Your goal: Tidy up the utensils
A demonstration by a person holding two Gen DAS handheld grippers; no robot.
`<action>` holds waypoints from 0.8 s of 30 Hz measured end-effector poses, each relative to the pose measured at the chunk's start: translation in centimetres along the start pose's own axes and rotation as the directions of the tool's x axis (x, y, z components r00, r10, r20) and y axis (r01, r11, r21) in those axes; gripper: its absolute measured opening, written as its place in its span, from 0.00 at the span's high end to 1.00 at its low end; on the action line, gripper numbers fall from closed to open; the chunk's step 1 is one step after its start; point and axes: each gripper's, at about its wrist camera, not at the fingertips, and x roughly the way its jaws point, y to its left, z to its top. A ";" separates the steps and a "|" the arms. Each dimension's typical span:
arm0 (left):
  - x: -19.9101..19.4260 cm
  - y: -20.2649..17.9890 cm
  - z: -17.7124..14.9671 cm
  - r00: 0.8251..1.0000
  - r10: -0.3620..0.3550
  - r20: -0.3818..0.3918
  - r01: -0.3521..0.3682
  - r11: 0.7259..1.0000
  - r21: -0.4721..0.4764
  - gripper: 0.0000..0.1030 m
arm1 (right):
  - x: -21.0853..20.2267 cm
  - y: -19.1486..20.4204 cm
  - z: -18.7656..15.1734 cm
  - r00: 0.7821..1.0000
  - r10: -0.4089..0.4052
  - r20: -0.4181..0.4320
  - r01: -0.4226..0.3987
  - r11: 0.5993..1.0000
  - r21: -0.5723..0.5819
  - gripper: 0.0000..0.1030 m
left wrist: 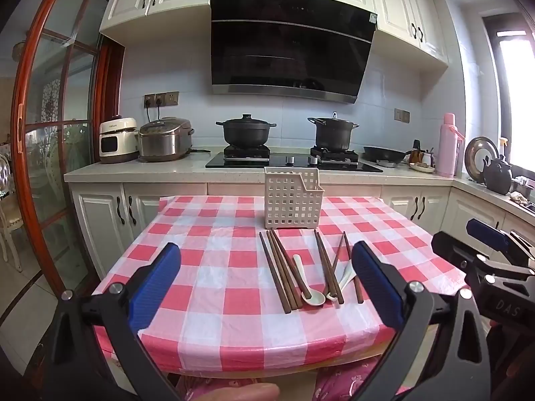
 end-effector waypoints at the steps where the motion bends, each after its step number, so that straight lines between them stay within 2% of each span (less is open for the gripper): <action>1: 0.0 0.0 0.0 1.000 0.000 0.000 0.000 1.000 0.000 0.04 | 0.0 0.0 0.0 1.000 0.000 -0.001 0.000 1.000 -0.001 0.18; 24: -0.1 0.1 0.1 1.000 -0.002 -0.003 0.002 1.000 0.000 0.04 | 0.0 0.1 -0.1 1.000 0.009 -0.009 -0.009 1.000 0.008 0.18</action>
